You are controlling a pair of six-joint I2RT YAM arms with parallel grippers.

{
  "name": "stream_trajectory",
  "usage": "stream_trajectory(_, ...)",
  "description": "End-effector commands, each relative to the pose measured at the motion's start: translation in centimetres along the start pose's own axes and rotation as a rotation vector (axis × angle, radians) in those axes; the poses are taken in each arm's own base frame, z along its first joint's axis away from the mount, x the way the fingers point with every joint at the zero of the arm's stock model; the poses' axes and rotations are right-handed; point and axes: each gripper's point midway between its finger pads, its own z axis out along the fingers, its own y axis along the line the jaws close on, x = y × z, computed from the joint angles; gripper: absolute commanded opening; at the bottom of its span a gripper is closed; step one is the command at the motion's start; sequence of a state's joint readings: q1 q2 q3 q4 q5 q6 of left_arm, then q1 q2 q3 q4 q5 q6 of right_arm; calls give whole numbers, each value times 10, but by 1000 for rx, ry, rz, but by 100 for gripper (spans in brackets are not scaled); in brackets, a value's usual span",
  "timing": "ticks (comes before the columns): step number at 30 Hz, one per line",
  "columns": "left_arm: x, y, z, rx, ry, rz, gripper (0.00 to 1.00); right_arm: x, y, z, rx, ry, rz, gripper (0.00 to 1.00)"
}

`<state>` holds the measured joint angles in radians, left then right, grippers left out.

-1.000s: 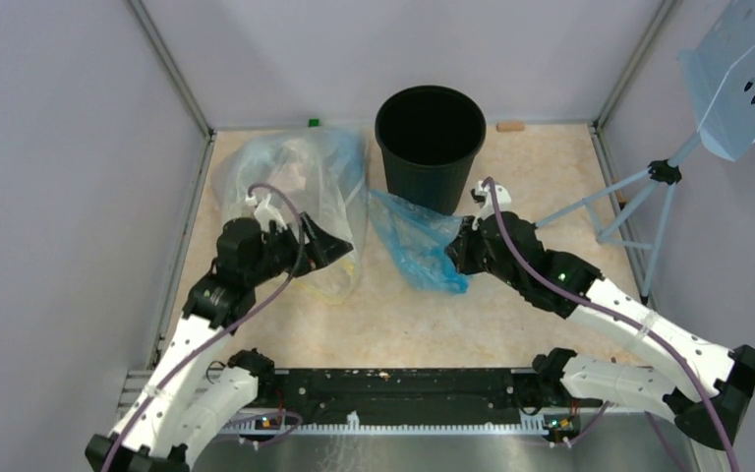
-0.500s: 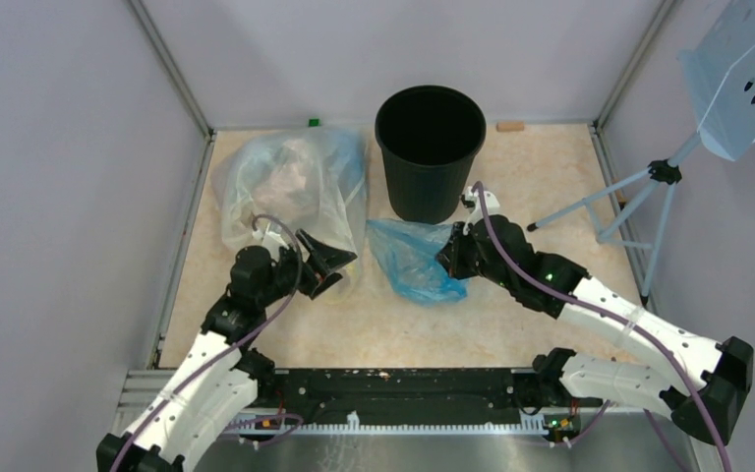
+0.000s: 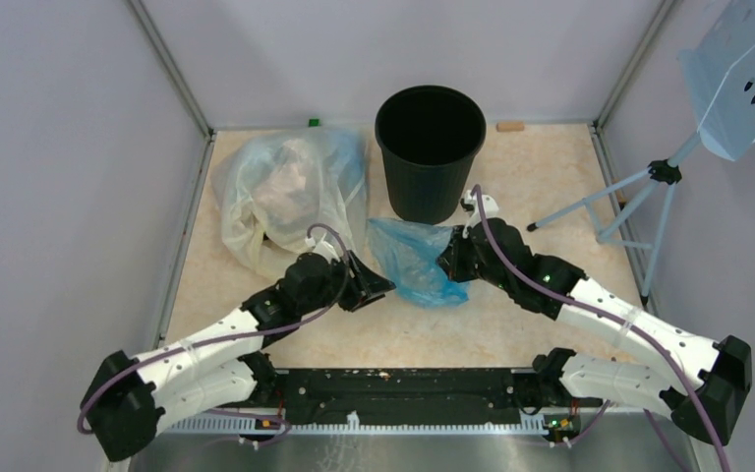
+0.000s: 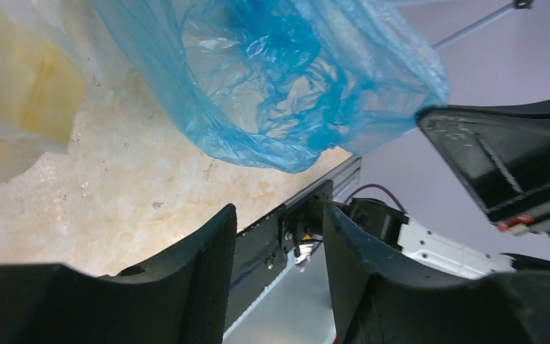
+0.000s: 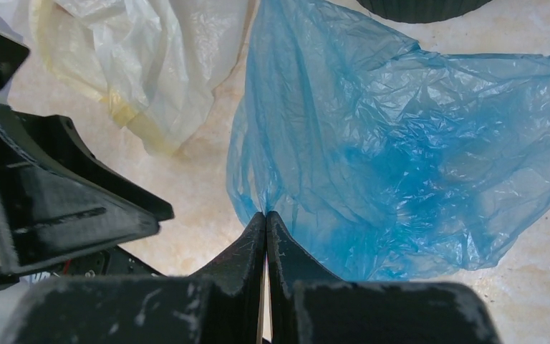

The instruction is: Put the trash bags into the trash bin

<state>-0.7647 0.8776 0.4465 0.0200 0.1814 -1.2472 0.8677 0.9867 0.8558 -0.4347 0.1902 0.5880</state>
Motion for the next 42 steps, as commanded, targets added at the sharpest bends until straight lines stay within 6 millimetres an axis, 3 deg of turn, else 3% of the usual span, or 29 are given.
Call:
stream_trajectory(1, -6, -12, 20, 5, -93, -10, 52, -6, 2, -1, -13, -27, 13, 0)
stream_trajectory(7, -20, 13, 41, -105, -194, -95, 54, -7, 2, -4, -15, -31, 15, 0)
stream_trajectory(10, -25, 14, 52, -131, -211, -92, 55, -7, 2, -6, -20, -33, 14, 0)
stream_trajectory(18, -18, 35, 82, -198, -179, -119, 57, -7, 1, -8, -20, -33, 14, 0)
stream_trajectory(20, -18, 38, 89, -190, -182, -102, 47, -5, 1, -9, -19, -29, 12, 0)
stream_trajectory(23, -20, 36, 94, -191, -174, -40, 1, -6, -10, -15, 36, -28, -5, 0)
stream_trajectory(28, -24, 61, 77, -342, -193, 34, 0, -25, -57, -46, 288, -114, 0, 0)
stream_trajectory(34, -40, 67, 41, -414, -270, 133, 0, -46, -101, -94, 502, -277, 97, 0)
stream_trajectory(37, -56, 60, 18, -430, -341, 187, 0, -54, -110, -111, 530, -344, 152, 0)
stream_trajectory(42, -73, 21, -8, -334, -396, 317, 0, -77, -102, -134, 444, -463, 168, 0)
